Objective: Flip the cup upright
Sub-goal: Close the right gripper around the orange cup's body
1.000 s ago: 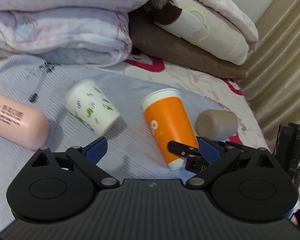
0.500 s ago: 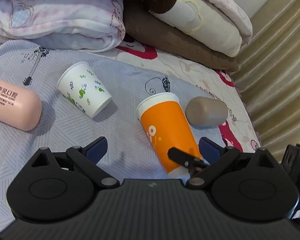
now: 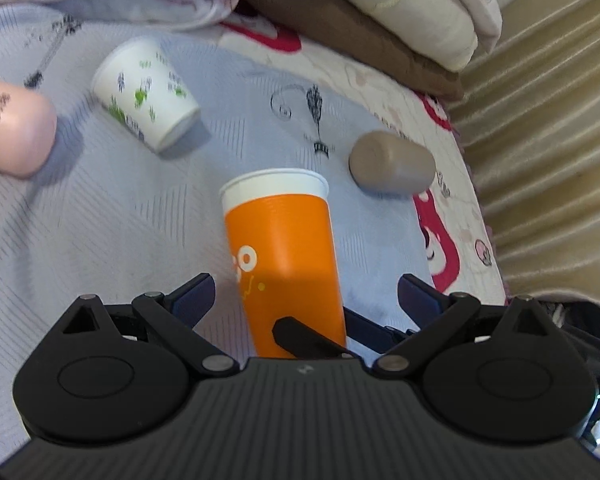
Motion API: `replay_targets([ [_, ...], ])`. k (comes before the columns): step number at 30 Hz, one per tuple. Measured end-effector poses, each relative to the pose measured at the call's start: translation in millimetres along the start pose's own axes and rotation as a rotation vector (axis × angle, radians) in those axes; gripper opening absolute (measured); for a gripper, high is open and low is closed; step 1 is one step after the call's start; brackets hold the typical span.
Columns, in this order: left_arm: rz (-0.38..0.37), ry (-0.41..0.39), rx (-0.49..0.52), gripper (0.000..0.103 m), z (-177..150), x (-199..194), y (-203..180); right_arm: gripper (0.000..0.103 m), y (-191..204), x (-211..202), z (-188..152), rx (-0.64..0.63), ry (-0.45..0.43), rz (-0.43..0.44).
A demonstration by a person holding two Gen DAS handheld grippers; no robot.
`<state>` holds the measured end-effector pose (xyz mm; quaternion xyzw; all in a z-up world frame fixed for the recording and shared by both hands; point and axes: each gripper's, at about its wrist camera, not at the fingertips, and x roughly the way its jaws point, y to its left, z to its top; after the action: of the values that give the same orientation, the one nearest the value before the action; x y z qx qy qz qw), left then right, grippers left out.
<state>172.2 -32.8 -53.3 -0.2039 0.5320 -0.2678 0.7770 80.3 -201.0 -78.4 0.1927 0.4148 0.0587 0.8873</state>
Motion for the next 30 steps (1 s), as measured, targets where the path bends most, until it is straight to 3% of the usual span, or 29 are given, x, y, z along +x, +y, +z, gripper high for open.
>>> replay_targets([
  [5,0.024,0.064,-0.003,0.095,-3,7,6,0.068,-7,0,-13,0.092,0.065,0.123],
  [7,0.076,0.073,0.012,0.074,-4,7,5,0.068,-8,0,-20,0.138,0.090,0.171],
  [12,0.146,0.083,0.065,0.063,-5,8,0,0.067,-8,4,-23,0.141,0.122,0.190],
  [15,0.166,0.088,0.055,0.063,-2,11,7,0.066,-6,6,-20,0.116,0.145,0.195],
  [17,0.178,0.099,0.056,0.064,-1,14,12,0.061,-7,8,-20,0.111,0.205,0.226],
  [21,0.141,0.113,0.024,0.063,2,13,19,0.061,1,12,-10,0.014,0.287,0.214],
  [24,0.124,0.126,0.028,0.062,1,15,19,0.065,15,9,3,-0.102,0.266,0.196],
  [26,0.124,0.133,0.031,0.062,0,15,17,0.079,22,15,11,-0.155,0.286,0.207],
  [30,0.105,0.145,0.043,0.061,-1,16,14,0.079,20,41,16,-0.156,0.355,0.169],
])
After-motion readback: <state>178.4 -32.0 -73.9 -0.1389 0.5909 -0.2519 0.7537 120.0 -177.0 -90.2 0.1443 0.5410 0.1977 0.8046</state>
